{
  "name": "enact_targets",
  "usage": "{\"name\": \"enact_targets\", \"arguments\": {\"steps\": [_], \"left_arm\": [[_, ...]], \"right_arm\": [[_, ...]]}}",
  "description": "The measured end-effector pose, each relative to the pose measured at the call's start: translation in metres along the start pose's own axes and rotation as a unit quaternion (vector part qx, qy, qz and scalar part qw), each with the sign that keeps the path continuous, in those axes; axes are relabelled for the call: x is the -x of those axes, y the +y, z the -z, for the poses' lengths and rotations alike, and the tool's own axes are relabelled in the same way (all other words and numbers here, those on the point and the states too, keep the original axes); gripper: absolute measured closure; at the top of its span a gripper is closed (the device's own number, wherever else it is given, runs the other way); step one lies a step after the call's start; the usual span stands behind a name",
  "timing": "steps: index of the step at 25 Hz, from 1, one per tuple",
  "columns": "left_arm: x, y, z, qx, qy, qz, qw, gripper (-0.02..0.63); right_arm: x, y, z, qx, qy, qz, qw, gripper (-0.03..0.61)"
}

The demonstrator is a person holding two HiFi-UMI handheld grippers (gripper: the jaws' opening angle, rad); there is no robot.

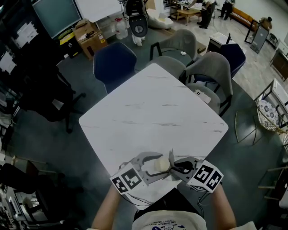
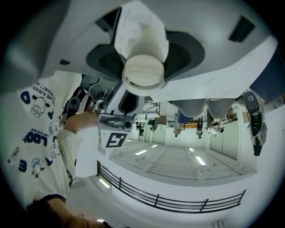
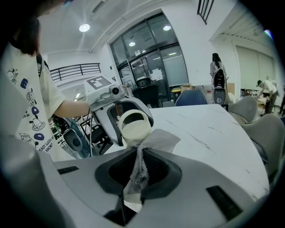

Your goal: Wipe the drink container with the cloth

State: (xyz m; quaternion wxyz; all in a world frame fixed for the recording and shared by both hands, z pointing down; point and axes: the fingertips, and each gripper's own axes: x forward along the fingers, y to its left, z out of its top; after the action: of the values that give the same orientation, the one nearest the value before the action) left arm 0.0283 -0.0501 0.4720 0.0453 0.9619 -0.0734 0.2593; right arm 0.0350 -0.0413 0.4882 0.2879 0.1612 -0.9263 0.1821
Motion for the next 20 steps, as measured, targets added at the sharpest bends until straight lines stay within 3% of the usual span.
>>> {"name": "enact_targets", "arguments": {"steps": [12, 20], "left_arm": [[-0.0003, -0.0088, 0.0023, -0.051, 0.036, 0.087, 0.9942, 0.324], [-0.0034, -0.0094, -0.0001, -0.051, 0.027, 0.092, 0.9941, 0.324]], "right_arm": [[0.0051, 0.0032, -0.0065, 0.032, 0.018, -0.011, 0.999, 0.532], [0.0025, -0.0042, 0.002, 0.025, 0.02, -0.011, 0.999, 0.532]]}}
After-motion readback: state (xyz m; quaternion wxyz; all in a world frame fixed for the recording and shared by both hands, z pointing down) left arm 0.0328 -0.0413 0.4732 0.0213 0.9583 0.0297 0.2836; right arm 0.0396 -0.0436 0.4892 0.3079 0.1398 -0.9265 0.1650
